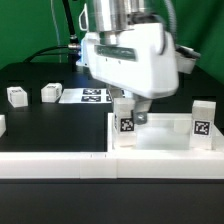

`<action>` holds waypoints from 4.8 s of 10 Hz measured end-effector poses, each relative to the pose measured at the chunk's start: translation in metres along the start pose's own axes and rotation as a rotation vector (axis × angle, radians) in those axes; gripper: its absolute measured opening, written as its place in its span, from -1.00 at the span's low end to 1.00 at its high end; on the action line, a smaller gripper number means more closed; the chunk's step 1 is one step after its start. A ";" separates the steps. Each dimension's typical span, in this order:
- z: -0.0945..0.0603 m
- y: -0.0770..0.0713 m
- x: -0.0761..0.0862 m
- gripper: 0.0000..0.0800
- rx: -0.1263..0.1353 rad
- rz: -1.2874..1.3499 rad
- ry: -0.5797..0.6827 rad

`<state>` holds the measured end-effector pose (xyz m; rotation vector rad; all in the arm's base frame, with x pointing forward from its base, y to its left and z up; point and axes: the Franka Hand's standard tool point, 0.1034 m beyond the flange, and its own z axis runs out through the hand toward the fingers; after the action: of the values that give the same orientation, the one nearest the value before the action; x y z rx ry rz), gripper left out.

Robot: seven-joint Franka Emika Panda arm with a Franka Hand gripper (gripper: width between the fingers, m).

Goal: Assemble square table

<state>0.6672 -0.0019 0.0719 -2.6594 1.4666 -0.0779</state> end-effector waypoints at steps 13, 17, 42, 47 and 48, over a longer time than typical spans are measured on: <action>-0.004 0.000 0.009 -0.03 -0.014 -0.739 0.016; -0.003 0.002 0.011 -0.27 -0.015 -0.316 0.021; -0.005 -0.005 0.010 -0.27 -0.016 -0.802 0.111; -0.004 0.005 0.016 -0.27 0.024 -0.043 0.087; -0.005 0.010 0.018 -0.27 0.044 0.112 0.046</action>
Offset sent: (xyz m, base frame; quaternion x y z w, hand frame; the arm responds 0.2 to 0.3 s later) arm 0.0000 0.0000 0.0000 0.0000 0.0000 -0.1938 0.9810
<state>0.6683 -0.0226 0.0755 -2.5519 1.6059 -0.1618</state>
